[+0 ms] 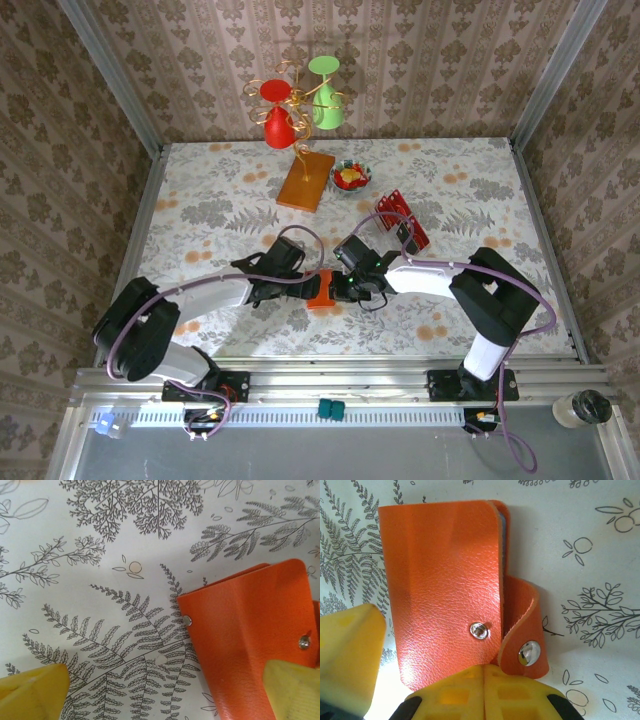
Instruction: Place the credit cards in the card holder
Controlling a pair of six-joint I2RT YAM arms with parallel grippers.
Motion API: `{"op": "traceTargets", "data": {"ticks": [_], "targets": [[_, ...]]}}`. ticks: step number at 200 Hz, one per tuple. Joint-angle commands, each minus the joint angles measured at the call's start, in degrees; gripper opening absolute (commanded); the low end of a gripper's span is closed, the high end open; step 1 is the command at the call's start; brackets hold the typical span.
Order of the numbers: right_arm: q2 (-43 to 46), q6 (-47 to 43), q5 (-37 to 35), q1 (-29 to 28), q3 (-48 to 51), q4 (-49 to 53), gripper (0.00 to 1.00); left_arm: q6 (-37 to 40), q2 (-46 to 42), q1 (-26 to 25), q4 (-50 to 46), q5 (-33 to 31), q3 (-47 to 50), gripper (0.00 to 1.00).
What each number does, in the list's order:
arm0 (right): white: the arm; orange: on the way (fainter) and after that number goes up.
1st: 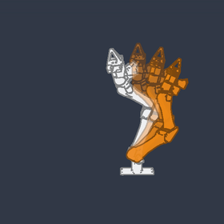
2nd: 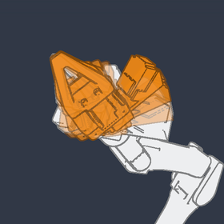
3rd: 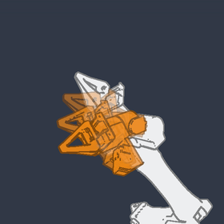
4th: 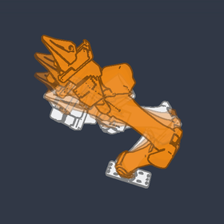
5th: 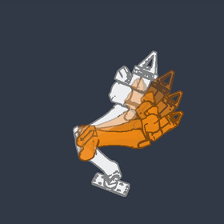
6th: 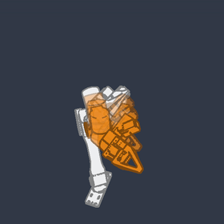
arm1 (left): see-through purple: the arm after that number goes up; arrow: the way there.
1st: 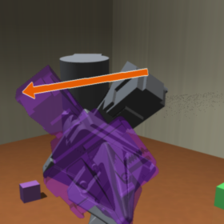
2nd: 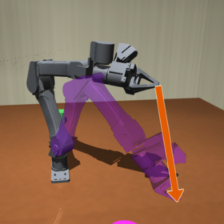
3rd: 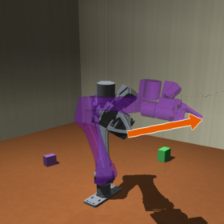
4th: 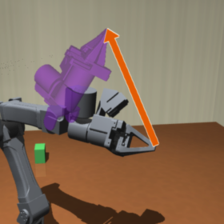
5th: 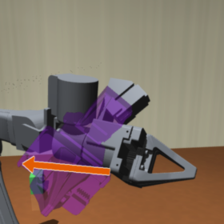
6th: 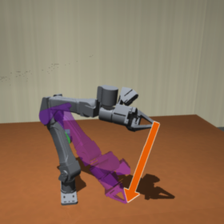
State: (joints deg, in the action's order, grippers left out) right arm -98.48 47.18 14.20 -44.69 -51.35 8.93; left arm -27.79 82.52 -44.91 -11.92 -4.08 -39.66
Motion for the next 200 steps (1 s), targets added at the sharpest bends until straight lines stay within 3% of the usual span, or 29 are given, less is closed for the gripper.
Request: {"op": "traceTargets", "data": {"ticks": [1,41,75,107,131,200], "targets": [[-1.38,0.96,0.17,-0.36,0.83,0.56,0.09,2.20,1.68,0.56,0.23,-0.14,0.36,1.00],[-0.73,0.25,0.41,-0.40,-0.21,2.19,0.09,4.36,3.49,-0.81,-2.04,-3.94,-0.30,1.00],[5.06,-1.38,-1.92,0.84,-2.02,7.26,0.10,4.56,4.47,-2.63,-3.84,-8.43,-0.43,1.00],[7.75,-2.25,-5.58,3.01,-2.87,12.30,0.22,3.75,5.10,-3.92,-3.89,-10.09,-0.20,1.00],[6.87,-4.39,-6.25,3.59,-4.80,15.13,0.29,3.68,5.26,-4.50,-3.93,-10.92,0.01,1.00],[1.19,-7.54,-5.67,3.29,-10.48,17.84,0.34,3.53,4.91,-4.96,-4.24,-11.75,0.37,1.00]]}}
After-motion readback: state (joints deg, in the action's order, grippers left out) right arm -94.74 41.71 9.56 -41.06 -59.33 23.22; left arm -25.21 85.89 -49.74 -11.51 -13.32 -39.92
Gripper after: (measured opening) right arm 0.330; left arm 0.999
